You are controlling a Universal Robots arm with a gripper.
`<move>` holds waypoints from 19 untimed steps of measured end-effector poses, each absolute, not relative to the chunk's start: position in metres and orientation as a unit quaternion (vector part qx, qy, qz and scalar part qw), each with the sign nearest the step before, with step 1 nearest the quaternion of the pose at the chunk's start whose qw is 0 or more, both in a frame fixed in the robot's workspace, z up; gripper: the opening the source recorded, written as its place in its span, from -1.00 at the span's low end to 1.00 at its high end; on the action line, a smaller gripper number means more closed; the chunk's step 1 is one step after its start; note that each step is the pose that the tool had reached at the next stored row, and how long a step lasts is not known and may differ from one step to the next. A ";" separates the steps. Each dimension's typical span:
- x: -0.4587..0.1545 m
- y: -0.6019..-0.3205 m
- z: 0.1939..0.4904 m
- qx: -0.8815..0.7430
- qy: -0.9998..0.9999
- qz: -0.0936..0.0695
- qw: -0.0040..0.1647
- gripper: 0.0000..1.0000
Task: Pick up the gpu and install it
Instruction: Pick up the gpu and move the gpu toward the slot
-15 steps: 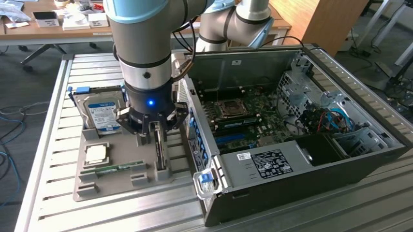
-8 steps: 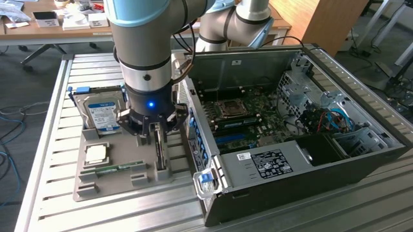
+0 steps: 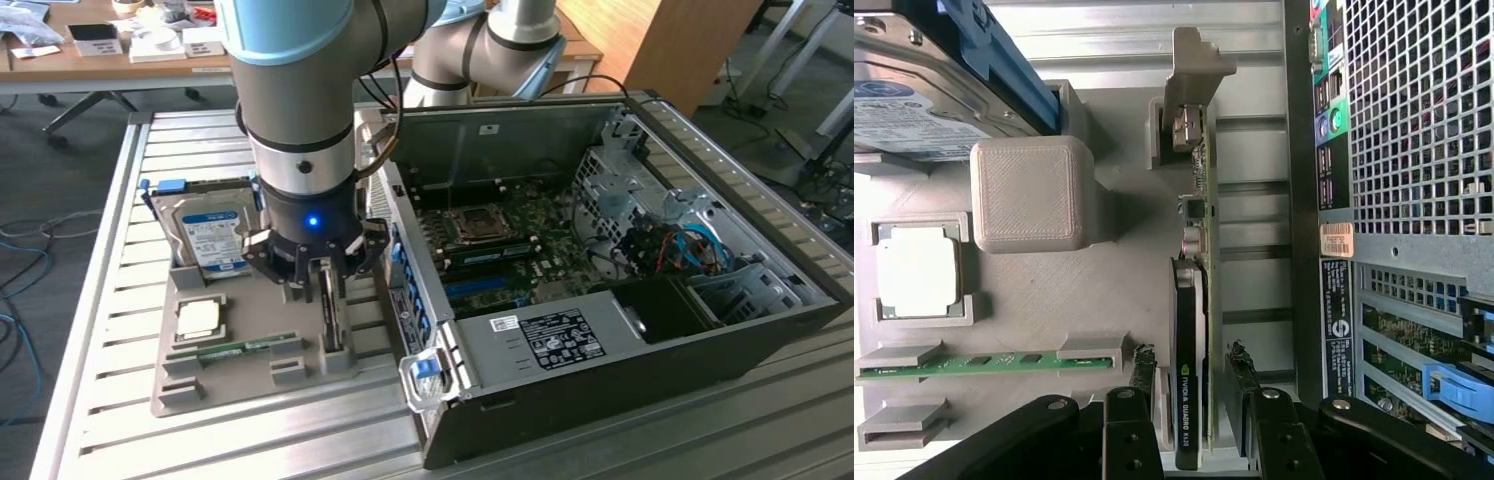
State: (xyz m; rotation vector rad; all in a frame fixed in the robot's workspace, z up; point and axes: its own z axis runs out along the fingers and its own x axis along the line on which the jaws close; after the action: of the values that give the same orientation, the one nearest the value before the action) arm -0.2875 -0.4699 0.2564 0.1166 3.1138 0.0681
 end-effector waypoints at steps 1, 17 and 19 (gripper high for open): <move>-0.287 -0.470 0.256 0.037 0.999 0.022 0.012 -0.17; -0.287 -0.470 0.252 0.037 0.999 0.022 0.013 -0.17; -0.287 -0.470 0.252 0.037 0.999 0.022 0.013 -0.17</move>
State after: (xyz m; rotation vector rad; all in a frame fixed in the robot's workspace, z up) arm -0.2874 -0.4699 0.2521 0.1166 3.1136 0.0683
